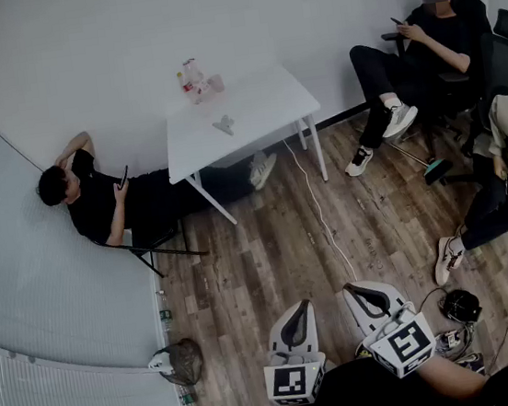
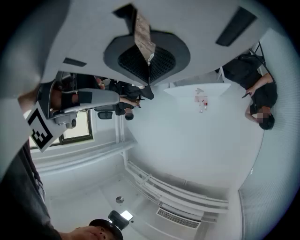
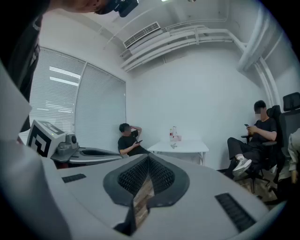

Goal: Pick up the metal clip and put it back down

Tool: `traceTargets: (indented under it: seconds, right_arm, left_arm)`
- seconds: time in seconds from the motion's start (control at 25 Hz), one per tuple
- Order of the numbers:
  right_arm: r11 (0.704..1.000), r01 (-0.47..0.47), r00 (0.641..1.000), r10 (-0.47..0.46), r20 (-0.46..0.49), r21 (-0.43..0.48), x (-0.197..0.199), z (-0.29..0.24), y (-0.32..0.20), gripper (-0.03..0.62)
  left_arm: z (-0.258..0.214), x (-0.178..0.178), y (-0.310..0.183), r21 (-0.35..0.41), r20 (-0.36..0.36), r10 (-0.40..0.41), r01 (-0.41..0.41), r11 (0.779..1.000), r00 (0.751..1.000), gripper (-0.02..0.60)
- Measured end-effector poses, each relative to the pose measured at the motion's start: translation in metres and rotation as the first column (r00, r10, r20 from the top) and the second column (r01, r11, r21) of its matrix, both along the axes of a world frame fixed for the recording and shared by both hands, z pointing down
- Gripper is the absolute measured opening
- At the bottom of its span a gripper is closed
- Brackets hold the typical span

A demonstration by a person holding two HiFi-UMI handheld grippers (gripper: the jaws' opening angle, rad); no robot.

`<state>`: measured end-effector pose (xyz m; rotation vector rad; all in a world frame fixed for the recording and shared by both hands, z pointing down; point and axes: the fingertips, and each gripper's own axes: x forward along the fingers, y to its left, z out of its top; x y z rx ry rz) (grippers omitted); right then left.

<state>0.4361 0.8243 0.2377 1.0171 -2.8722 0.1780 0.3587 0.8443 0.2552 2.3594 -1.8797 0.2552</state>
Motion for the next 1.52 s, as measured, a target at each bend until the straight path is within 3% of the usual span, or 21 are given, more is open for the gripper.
traceTargets:
  seconds: [0.16,0.64,0.84,1.08,1.52]
  right_arm:
    - [1.0,0.006,1.0,-0.006,-0.006,0.014,-0.004,-0.005,0.0,0.017]
    - [1.0,0.022,0.996,-0.021,0.085,-0.013,-0.013,-0.02,-0.01,0.017]
    - [1.0,0.01,0.994,-0.007,0.105,-0.024,-0.027,-0.025,-0.025,0.017]
    - [0.999,0.003,0.998,-0.001,0.066,-0.038,-0.073,-0.024,-0.043,0.017]
    - [0.999,-0.011,0.999,0.012,0.03,-0.035,-0.148,-0.038,-0.084,0.017]
  left_arm:
    - [-0.004,0.007,-0.001,0.044,0.023,0.054,-0.055,0.998,0.998,0.023]
    - [-0.015,-0.011,-0.007,0.05,0.032,0.026,-0.028,0.998,0.999,0.023]
    - [-0.016,-0.039,-0.014,0.021,0.016,-0.007,0.006,1.0,1.0,0.023]
    - [-0.016,-0.09,-0.025,0.007,-0.02,-0.007,0.008,1.0,1.0,0.023]
    - [-0.023,-0.169,-0.057,0.055,-0.07,0.001,0.003,0.998,0.998,0.023]
